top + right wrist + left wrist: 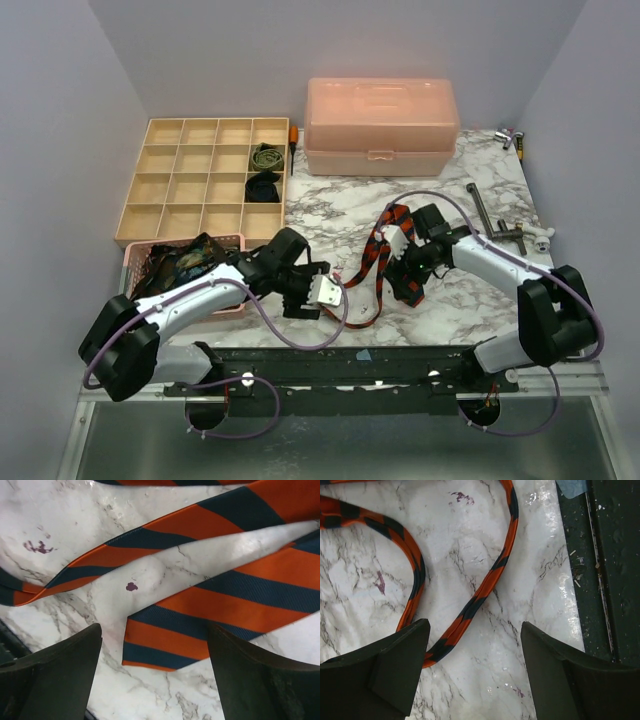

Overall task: Roll the ties
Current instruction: Flatten out the tie at the center of the board.

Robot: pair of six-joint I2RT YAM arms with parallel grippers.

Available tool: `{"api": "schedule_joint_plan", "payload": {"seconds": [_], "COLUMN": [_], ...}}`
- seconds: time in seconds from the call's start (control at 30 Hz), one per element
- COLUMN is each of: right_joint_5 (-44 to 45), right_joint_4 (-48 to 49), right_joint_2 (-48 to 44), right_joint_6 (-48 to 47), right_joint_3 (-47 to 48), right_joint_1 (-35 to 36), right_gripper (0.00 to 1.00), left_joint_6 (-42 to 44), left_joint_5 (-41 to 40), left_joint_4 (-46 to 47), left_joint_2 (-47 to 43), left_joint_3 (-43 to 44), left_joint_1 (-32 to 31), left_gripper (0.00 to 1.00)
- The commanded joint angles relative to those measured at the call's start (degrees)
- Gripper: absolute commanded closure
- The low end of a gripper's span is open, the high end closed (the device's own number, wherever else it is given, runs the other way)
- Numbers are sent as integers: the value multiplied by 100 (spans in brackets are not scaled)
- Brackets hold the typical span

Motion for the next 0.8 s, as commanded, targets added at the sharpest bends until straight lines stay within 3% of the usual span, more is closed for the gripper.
{"api": "schedule_joint_plan", "payload": {"seconds": [0.0, 0.13, 0.23, 0.3, 0.43, 0.57, 0.77], "right_joint_5": [813, 1084, 1140, 1097, 1034, 1028, 1326], "right_joint_4": [708, 833, 740, 607, 198, -139, -414], "right_joint_2": [347, 609, 617, 498, -106, -1046, -2009], "right_joint_6": [-178, -216, -211, -159, 40, 327, 867], "right_joint_3": [-273, -425, -483, -447, -195, 109, 743], "right_joint_1": [292, 333, 336, 334, 333, 324, 190], "right_gripper": [17, 35, 58, 75, 96, 99, 99], "left_joint_6": [278, 521, 646, 635, 343, 228, -1], "left_joint_5": [-99, -746, -1541, -1908, -2234, -1917, -1000], "left_joint_4": [440, 667, 960, 1138, 1093, 637, -669], "left_joint_2": [175, 427, 761, 992, 1157, 560, -222], "left_joint_3": [-144, -281, -436, -478, -369, -504, -237], "left_joint_1": [-384, -865, -1321, -1493, -1529, -1472, -944], "left_gripper": [25, 28, 35, 44, 80, 100, 100]}}
